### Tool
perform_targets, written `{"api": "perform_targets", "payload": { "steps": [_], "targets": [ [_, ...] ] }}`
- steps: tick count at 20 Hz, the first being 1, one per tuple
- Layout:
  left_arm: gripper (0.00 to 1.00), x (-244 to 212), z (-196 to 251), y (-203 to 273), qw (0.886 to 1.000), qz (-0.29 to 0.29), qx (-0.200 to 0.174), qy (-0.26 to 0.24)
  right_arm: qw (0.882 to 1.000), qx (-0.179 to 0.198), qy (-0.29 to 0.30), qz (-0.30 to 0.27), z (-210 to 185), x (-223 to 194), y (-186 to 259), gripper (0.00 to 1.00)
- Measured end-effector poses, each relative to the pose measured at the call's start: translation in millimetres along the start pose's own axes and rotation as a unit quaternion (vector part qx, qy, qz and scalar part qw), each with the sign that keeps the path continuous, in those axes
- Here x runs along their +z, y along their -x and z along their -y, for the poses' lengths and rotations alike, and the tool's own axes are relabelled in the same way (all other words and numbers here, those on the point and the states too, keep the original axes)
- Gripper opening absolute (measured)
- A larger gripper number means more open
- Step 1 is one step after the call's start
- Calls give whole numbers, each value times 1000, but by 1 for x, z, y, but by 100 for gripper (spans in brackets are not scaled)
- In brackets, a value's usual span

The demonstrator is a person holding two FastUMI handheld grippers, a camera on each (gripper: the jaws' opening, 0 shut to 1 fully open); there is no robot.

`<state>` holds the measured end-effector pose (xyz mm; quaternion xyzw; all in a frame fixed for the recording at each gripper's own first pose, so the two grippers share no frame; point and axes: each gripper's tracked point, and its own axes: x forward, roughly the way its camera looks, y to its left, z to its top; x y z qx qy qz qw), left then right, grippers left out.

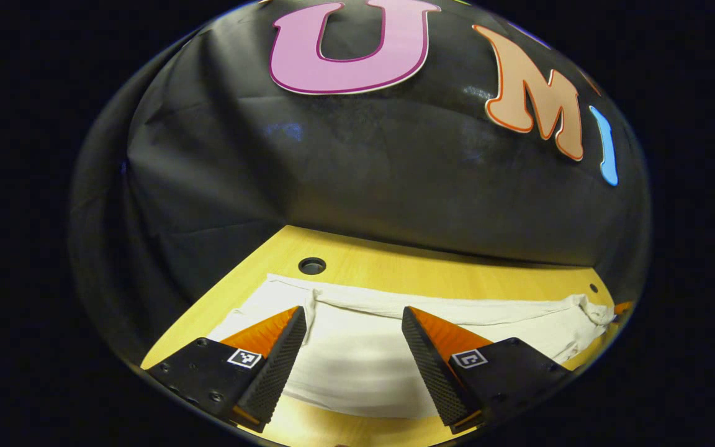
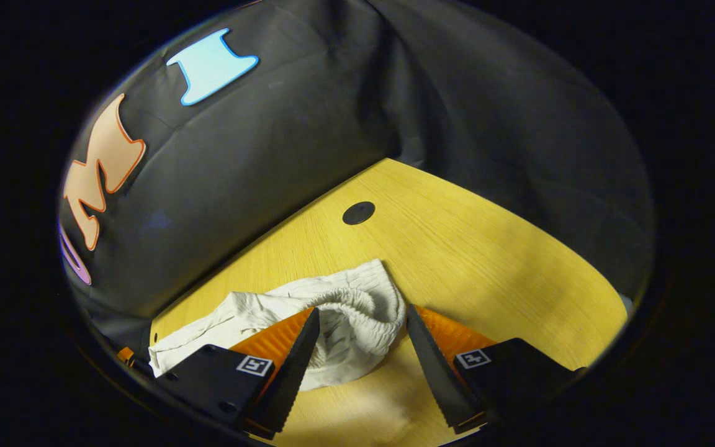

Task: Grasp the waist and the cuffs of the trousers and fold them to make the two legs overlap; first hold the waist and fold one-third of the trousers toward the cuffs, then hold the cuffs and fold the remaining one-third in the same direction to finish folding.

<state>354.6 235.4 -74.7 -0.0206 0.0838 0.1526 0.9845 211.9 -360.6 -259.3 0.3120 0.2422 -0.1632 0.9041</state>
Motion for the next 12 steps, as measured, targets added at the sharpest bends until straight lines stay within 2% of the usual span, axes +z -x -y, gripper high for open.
{"api": "perform_targets", "payload": {
  "steps": [1, 4, 5, 6, 12],
  "targets": [
    [95, 4, 1, 3, 1000, 5, -2, 5, 1000, 4, -3, -2, -2, -3, -1, 89],
    [94, 5, 3, 3, 1000, 13, -9, 8, 1000, -13, 1, -3, 7, -7, -7, 42],
    [94, 3, 4, 3, 1000, 12, -16, 10, 1000, -18, 2, -3, 8, -8, -5, 29],
    [95, 2, 3, 3, 1000, 11, -19, 12, 1000, -15, 1, 4, 7, -8, -5, 23],
    [96, 4, 3, 4, 1000, -9, -13, 18, 998, 3, 25, 49, -24, 17, 26, 18]
  ]
}}
